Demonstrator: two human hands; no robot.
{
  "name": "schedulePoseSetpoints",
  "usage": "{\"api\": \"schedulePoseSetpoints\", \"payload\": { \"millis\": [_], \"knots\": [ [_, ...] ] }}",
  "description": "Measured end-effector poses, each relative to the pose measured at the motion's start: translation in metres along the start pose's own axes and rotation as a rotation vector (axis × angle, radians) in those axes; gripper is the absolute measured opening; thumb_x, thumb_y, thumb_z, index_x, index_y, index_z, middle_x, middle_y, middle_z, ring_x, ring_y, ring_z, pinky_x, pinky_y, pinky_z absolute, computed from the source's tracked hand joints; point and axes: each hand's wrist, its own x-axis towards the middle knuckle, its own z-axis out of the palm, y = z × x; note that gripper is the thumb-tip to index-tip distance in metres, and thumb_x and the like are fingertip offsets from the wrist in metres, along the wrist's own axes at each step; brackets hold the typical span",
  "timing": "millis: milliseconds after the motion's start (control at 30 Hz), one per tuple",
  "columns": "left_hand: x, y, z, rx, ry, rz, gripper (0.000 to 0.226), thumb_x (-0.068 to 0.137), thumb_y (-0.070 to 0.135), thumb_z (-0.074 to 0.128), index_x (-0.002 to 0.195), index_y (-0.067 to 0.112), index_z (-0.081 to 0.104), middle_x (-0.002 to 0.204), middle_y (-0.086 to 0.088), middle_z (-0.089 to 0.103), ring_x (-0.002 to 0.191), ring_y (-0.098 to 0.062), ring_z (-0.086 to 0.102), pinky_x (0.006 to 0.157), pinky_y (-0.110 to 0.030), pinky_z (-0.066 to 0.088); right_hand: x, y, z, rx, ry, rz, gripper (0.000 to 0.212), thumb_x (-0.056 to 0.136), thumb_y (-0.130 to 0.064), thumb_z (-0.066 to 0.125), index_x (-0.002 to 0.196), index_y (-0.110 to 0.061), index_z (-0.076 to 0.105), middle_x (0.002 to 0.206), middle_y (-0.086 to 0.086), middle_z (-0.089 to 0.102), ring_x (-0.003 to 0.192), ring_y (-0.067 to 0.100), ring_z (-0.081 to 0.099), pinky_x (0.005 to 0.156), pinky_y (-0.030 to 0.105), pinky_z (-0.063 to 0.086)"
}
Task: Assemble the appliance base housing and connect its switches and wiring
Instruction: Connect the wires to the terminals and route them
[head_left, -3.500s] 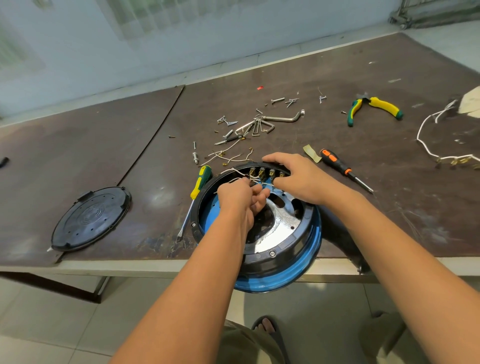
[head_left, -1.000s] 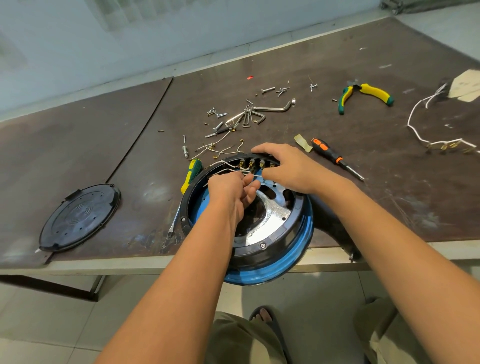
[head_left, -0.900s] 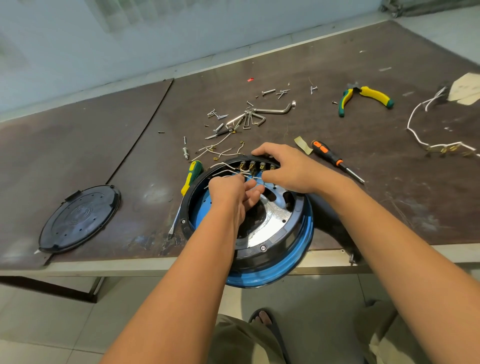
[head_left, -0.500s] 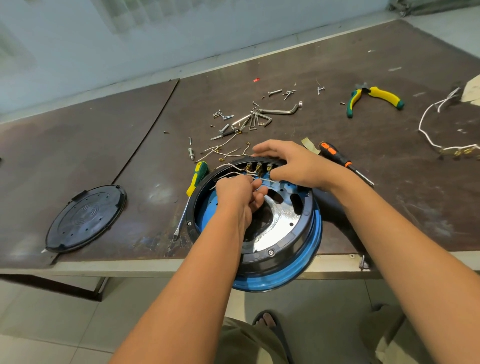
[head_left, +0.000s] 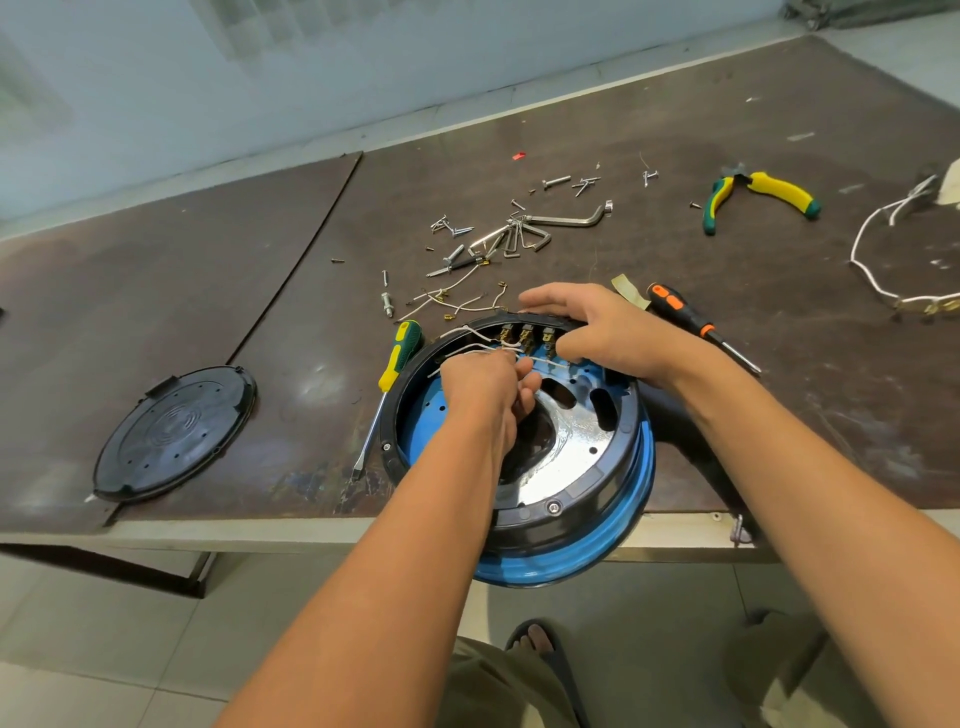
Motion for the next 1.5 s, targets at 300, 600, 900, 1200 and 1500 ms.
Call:
{"api": "schedulePoseSetpoints", "payload": {
  "millis": [300, 600, 900, 1200, 1500],
  "knots": [
    [0.0, 0.001, 0.001, -0.004, -0.002, 0.006, 0.023, 0.102, 0.009, 0.045, 0.119, 0.003, 0.061, 0.067, -0.004, 0.06, 0.03, -0.005, 0.049, 0.034, -0.014, 0.039, -0.003, -0.005, 0.002, 0.03, 0.015, 0.012, 0.071, 0.083, 0.013, 0.049, 0.147, -0.019, 0.045, 0.15, -0.001, 0.049, 0.085, -0.006, 0.063, 0.063, 0.013, 0.047],
    [-0.007, 0.001, -0.004, -0.031, -0.002, 0.036, 0.021, 0.096, 0.004, 0.051, 0.113, -0.003, 0.061, 0.063, -0.006, 0.065, 0.037, -0.009, 0.058, 0.037, -0.017, 0.044, -0.007, -0.008, 0.004, 0.064, 0.049, 0.014, 0.07, 0.082, 0.013, 0.049, 0.145, -0.019, 0.047, 0.147, 0.0, 0.053, 0.11, 0.018, 0.067, 0.094, 0.043, 0.056],
    [-0.007, 0.001, -0.003, 0.009, 0.004, 0.026, 0.013, 0.095, 0.004, 0.054, 0.101, 0.0, 0.065, 0.048, -0.002, 0.062, 0.035, -0.008, 0.055, 0.035, -0.016, 0.043, -0.003, -0.004, 0.004, 0.03, 0.063, -0.015, 0.066, 0.083, 0.011, 0.051, 0.142, -0.018, 0.051, 0.143, -0.001, 0.054, 0.128, 0.004, 0.052, 0.092, 0.017, 0.048],
    [-0.001, 0.001, 0.001, -0.009, 0.004, -0.017, 0.024, 0.098, 0.004, 0.048, 0.079, 0.01, 0.061, 0.041, 0.005, 0.051, 0.031, -0.004, 0.041, 0.035, -0.014, 0.034, -0.001, 0.001, 0.002, -0.02, 0.023, -0.051, 0.076, 0.081, 0.006, 0.052, 0.148, -0.03, 0.042, 0.145, -0.004, 0.05, 0.085, -0.024, 0.053, 0.065, 0.007, 0.043],
    [-0.006, 0.001, -0.003, -0.058, 0.03, 0.015, 0.018, 0.097, 0.002, 0.047, 0.099, -0.001, 0.065, 0.056, -0.004, 0.06, 0.034, -0.007, 0.051, 0.036, -0.016, 0.041, 0.0, 0.003, 0.003, 0.035, 0.034, -0.049, 0.071, 0.082, 0.01, 0.052, 0.146, -0.021, 0.045, 0.147, -0.001, 0.051, 0.072, -0.019, 0.058, 0.06, 0.007, 0.046]
  ]
}}
